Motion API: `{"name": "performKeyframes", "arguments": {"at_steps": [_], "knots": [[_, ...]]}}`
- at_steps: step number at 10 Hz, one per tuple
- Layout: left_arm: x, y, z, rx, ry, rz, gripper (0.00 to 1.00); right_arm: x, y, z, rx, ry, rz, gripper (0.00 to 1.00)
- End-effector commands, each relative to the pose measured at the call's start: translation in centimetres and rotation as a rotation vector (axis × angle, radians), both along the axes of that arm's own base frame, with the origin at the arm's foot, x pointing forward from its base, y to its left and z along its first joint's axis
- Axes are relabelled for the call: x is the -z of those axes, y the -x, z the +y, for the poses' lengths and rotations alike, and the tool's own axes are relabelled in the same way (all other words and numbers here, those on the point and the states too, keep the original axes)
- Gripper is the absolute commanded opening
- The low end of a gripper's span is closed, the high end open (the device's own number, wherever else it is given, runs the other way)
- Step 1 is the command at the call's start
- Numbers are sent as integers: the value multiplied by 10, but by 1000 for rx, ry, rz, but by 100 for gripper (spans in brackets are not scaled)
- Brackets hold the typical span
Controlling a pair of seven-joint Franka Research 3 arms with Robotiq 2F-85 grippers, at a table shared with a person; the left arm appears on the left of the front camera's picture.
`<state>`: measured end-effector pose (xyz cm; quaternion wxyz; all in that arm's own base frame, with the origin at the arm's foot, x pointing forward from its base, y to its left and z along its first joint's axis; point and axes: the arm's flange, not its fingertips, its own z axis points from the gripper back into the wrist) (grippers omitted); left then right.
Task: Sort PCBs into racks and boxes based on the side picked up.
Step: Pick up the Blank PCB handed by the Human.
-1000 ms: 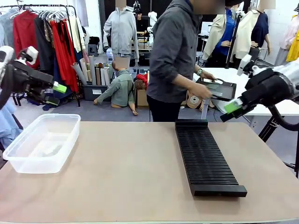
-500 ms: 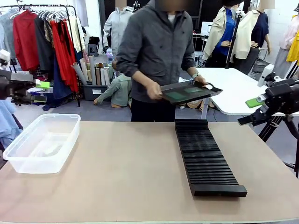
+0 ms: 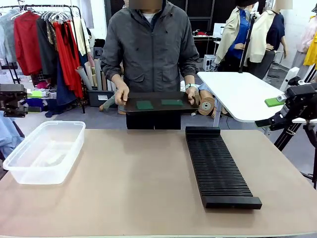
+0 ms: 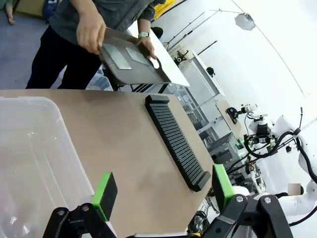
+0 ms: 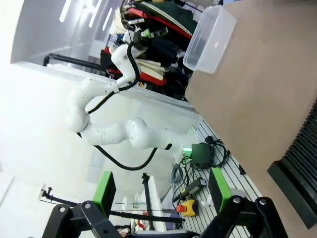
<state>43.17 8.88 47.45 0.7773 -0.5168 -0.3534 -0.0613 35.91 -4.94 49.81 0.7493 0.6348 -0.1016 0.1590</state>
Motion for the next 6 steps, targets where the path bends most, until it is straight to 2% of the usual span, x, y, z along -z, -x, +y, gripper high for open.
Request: {"name": "performKeyframes", "arguments": {"at_steps": [1,6], "knots": [[-1,-5,-6,-7,15,-40,100,-3,4,6,53,-31,35,100],[-3,-5,-4,-11,-23,-30,100,15,9,-4,83,-86,55,100]]}}
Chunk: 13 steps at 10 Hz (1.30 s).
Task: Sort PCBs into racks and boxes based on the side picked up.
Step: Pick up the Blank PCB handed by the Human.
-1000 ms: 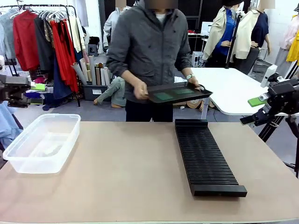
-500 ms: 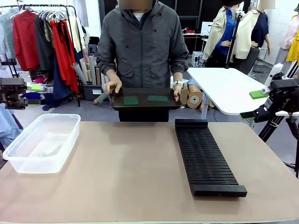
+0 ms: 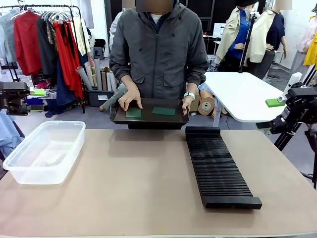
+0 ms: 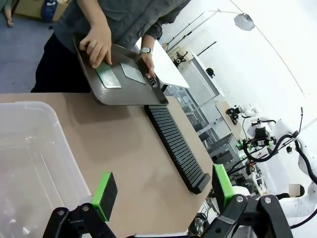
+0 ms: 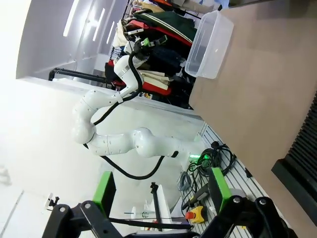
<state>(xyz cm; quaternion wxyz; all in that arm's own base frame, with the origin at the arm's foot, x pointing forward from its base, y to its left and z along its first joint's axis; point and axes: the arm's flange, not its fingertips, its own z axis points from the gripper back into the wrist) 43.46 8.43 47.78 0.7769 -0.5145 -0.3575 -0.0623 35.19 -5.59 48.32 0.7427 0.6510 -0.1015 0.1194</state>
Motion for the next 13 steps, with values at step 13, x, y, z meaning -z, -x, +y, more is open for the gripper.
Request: {"name": "performKeyframes", "arguments": {"at_steps": [13], "knots": [[4,-5,-5,55,-21,20,100,30,8,-9,153,-134,-25,100]]}}
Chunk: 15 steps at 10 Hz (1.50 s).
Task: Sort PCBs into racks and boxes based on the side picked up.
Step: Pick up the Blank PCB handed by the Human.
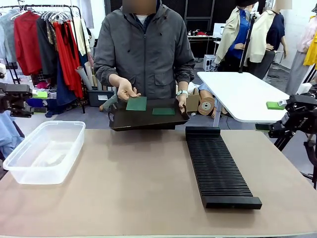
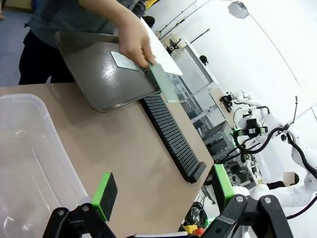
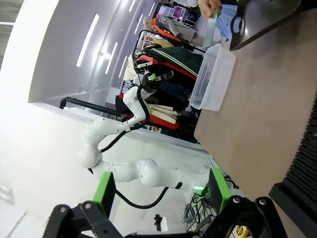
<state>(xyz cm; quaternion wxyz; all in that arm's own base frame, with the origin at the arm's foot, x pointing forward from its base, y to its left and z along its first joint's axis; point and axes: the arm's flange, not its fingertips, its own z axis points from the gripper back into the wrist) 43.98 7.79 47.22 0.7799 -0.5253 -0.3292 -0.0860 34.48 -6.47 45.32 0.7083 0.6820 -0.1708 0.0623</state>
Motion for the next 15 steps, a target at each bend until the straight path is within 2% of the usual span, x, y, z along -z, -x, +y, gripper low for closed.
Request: {"name": "performKeyframes", "arguments": {"at_steps": [1,10,11,15], "knots": [[-1,0,1,-18,-14,-4,100,0,1,0,-8,-15,2,100],[0,-1,2,-13,-8,0,100,0,1,0,-8,-15,2,100],[5,-16,2,12,-3,47,100,0,1,0,-8,-15,2,100],[22,-82,-27,187,70,131,100,0,1,0,-8,-15,2,100]]}}
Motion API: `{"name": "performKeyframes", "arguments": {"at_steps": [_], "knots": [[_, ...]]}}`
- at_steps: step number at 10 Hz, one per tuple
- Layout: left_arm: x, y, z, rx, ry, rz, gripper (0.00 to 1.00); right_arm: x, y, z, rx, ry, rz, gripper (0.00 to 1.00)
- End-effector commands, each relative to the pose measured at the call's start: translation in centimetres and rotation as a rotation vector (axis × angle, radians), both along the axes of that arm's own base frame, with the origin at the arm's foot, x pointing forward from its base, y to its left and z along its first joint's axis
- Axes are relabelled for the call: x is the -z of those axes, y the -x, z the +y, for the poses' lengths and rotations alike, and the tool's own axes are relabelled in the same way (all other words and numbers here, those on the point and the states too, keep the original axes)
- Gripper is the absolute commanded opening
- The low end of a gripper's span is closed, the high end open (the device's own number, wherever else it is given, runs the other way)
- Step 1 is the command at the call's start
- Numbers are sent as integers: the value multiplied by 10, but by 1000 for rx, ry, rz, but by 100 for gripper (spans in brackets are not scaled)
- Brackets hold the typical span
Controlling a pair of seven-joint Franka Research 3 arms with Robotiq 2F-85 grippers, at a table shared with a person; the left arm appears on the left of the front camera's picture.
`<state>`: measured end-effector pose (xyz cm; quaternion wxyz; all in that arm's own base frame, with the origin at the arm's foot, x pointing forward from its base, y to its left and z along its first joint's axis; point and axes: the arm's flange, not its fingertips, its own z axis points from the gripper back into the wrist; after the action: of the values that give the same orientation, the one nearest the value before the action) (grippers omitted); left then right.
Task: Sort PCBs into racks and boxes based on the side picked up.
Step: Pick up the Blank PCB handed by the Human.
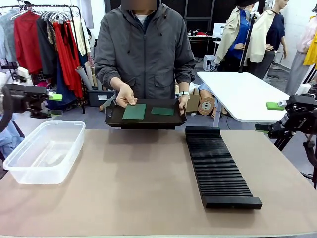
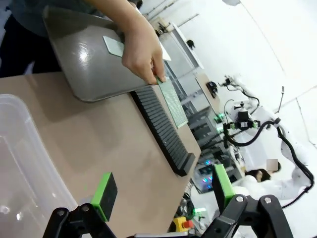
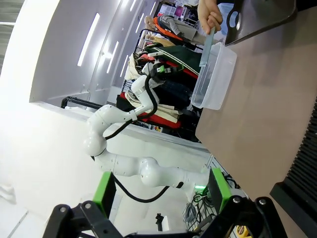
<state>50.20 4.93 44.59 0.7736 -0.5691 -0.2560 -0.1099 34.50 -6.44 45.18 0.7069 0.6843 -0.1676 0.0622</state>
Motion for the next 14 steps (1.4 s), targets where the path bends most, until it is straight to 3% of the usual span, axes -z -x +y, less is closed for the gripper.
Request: {"name": "performKeyframes", "arguments": {"at_steps": [1,4,7,11,14], "knots": [[4,-34,-11,75,14,80,100,-1,1,-1,-3,-10,-3,100],[34,-70,-58,173,23,177,100,-1,1,-1,-3,-10,-3,100],[51,-89,-92,186,65,219,100,-1,1,-1,-3,-10,-3,100],[70,-92,-131,286,140,295,100,-1,1,-1,-3,-10,-3,100],[80,-84,-148,276,211,260,100,-1,1,-1,-3,-10,-3,100]]}}
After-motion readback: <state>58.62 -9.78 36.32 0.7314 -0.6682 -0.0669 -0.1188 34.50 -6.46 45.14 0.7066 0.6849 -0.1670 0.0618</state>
